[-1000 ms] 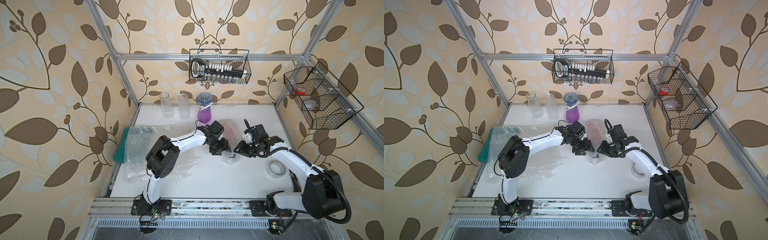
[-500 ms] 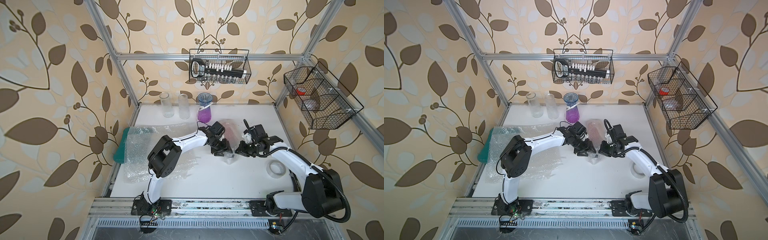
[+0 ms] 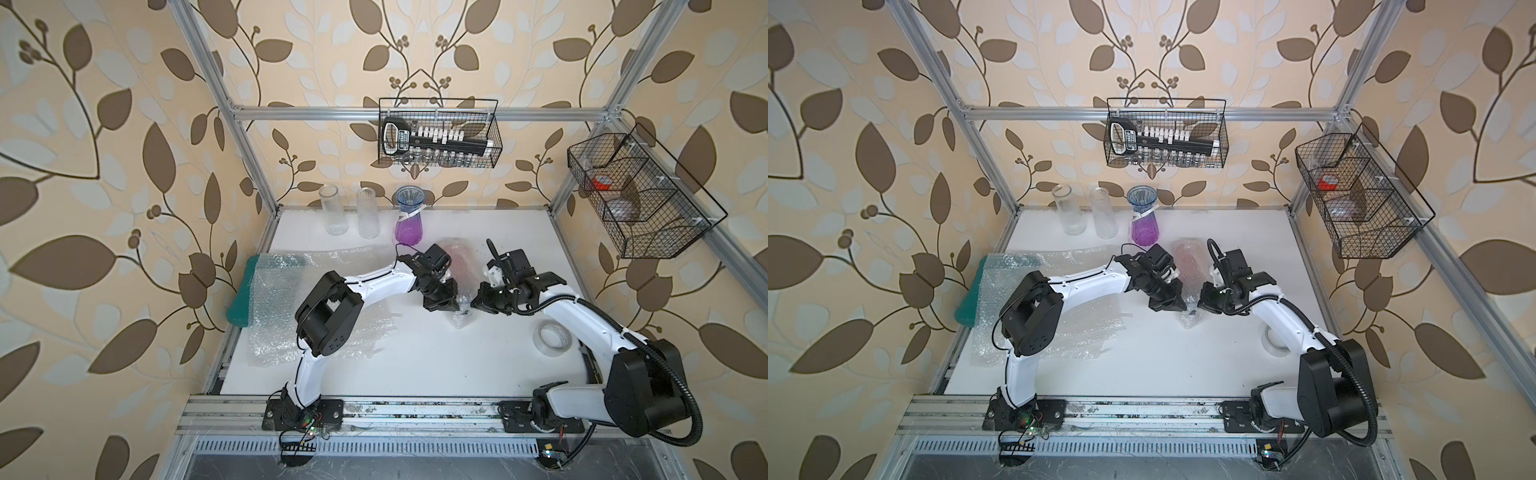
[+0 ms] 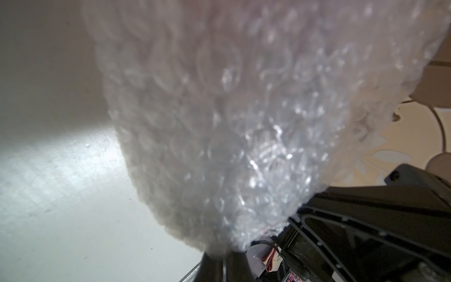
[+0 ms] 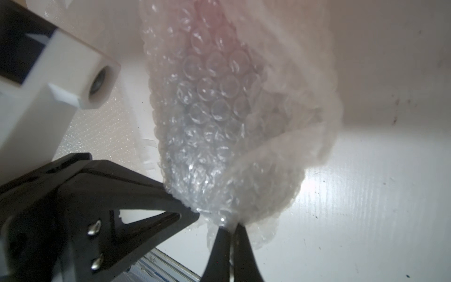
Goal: Unwrap the vase from the bubble wrap
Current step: Unwrap the bubble wrap at the center of the board.
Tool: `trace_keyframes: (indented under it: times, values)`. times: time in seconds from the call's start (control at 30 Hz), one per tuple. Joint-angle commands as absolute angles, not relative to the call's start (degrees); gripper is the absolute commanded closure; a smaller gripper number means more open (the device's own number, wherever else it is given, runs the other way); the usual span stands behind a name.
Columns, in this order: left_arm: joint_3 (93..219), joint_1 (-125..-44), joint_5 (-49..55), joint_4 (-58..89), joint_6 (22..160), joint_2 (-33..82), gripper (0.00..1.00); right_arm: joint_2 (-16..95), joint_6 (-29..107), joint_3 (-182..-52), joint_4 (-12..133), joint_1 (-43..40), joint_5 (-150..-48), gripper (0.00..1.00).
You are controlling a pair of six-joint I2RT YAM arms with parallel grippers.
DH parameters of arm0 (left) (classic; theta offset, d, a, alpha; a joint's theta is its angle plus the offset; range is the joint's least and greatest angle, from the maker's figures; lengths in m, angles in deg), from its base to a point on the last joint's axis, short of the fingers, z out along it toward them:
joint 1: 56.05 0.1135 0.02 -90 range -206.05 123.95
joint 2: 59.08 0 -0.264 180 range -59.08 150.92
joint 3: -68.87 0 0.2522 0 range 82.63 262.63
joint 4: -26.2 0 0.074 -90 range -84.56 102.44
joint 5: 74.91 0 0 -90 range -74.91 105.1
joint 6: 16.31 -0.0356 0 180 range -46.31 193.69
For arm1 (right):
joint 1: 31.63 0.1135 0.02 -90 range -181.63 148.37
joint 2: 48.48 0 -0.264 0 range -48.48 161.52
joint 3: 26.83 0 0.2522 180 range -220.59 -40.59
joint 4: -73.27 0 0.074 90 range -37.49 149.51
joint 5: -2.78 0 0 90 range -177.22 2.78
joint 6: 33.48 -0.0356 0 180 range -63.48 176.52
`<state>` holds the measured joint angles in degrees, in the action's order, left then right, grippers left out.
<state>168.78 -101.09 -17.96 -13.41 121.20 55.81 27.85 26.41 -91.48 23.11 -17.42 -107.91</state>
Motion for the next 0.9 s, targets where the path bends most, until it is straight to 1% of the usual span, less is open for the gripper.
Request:
trace_keyframes:
  times: [0.0, 0.37, 0.7, 0.87]
  values:
    - [165.7, -101.2, -12.2, -15.6, 118.8, 52.3, 1.0, 24.9, 27.5, -92.9, 21.5, -17.2, -106.3, 1.0]
    - [164.9, -101.1, -0.3, -23.3, 113.6, 48.3, 1.0, 21.0, 27.7, -92.2, 19.6, -18.8, -103.1, 1.0]
    - [164.5, -101.1, 4.5, -26.6, 111.3, 46.9, 1.0, 20.0, 27.6, -90.9, 19.0, -19.5, -102.1, 1.0]
    - [164.7, -101.1, 2.5, -27.0, 110.4, 46.1, 1.0, 19.9, 27.5, -90.6, 17.3, -20.3, -101.0, 1.0]
